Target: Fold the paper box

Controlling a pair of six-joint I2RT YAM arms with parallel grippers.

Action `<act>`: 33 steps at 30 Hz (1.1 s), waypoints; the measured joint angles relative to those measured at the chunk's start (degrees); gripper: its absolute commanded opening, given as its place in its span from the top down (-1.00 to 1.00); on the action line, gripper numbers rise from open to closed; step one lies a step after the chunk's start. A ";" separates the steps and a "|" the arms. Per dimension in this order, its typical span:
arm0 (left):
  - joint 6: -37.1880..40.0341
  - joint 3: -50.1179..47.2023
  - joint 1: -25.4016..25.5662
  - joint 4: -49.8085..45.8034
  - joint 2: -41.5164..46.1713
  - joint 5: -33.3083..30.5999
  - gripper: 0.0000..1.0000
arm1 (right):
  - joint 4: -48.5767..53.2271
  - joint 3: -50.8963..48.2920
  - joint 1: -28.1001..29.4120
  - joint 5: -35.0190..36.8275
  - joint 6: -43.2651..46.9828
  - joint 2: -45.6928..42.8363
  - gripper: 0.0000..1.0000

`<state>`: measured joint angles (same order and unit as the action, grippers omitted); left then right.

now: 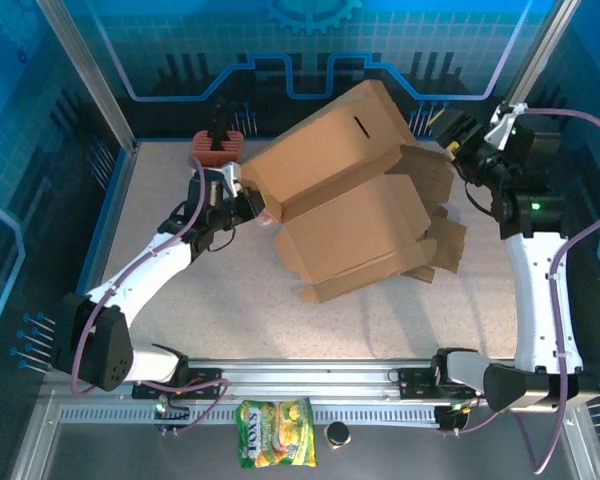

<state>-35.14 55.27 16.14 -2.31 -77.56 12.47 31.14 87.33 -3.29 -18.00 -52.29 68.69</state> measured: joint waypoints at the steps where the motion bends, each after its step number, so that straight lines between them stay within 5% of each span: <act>1: -1.18 -0.02 -0.46 0.22 0.00 1.31 1.00 | -0.04 -1.27 -0.02 -0.90 0.04 -0.07 -0.45; 4: -4.48 -0.17 -1.62 1.86 0.00 4.52 1.00 | 0.31 -3.89 -0.04 -3.17 -0.02 0.35 -0.24; 33: -9.97 -1.46 -2.45 5.49 -0.04 10.97 1.00 | -5.09 -1.38 4.83 -15.50 2.89 8.52 -0.49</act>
<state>-45.10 53.80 13.69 3.18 -77.60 23.44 26.04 85.95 1.54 -33.50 -49.41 77.21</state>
